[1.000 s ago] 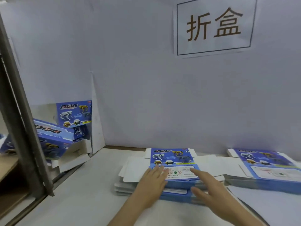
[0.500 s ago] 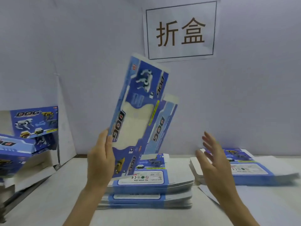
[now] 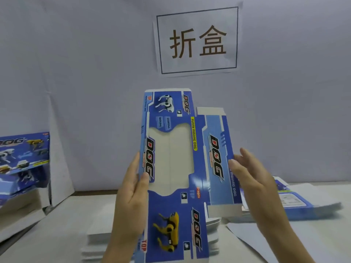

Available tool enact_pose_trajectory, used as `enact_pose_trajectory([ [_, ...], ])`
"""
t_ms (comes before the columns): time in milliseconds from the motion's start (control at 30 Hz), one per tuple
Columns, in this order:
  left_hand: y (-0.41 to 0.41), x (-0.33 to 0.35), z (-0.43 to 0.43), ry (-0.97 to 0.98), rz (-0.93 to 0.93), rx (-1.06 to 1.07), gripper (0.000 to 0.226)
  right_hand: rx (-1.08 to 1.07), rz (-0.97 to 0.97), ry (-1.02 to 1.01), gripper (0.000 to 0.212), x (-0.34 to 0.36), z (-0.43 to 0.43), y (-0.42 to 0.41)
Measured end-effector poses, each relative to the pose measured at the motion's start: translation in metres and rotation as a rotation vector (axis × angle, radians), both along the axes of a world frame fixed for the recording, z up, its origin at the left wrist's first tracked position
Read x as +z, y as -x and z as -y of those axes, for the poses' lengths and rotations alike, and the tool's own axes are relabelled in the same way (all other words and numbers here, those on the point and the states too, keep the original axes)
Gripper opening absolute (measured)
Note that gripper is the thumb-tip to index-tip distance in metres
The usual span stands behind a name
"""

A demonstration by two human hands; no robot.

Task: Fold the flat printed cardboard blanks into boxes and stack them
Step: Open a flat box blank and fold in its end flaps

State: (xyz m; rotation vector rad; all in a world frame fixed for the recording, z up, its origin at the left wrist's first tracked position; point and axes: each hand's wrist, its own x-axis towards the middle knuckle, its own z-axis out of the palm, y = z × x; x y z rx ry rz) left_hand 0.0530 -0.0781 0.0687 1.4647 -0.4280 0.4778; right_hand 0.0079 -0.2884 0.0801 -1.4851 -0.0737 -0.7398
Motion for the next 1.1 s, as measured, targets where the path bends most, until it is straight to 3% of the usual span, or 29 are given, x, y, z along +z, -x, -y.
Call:
enact_pose_trajectory([
  [200,0.006,-0.009,0.006,-0.115,0.002,-0.054,0.070,0.030,0.040,-0.024,0.033,-0.001,-0.012,0.003],
  [433,0.007,-0.017,0.012,-0.098,-0.074,-0.075,0.055,0.004,0.014,0.069,0.073,-0.003,-0.021,0.007],
  [533,0.006,-0.026,0.026,-0.091,-0.076,-0.115,0.056,0.210,-0.020,0.064,0.077,-0.005,-0.033,0.010],
  [633,0.006,-0.036,0.036,-0.184,-0.071,-0.160,0.062,0.441,-0.104,0.136,0.056,-0.010,-0.049,0.013],
  [733,0.008,-0.036,0.022,-0.270,-0.065,-0.222,0.091,0.340,-0.056,0.290,0.050,-0.009,-0.052,0.013],
  [833,0.004,-0.024,0.003,-0.048,-0.074,-0.141,0.072,0.367,-0.076,0.129,0.025,0.000,-0.031,0.013],
  [900,0.000,-0.015,-0.008,0.087,-0.161,-0.148,0.076,0.476,-0.145,0.034,0.017,0.005,-0.016,0.015],
  [1000,0.004,-0.008,-0.017,0.094,-0.303,-0.270,0.082,0.533,-0.244,0.045,0.021,0.004,-0.005,0.015],
  [1100,0.005,-0.010,-0.014,0.105,-0.336,-0.265,0.075,0.464,-0.270,0.049,0.023,0.001,-0.004,0.010],
])
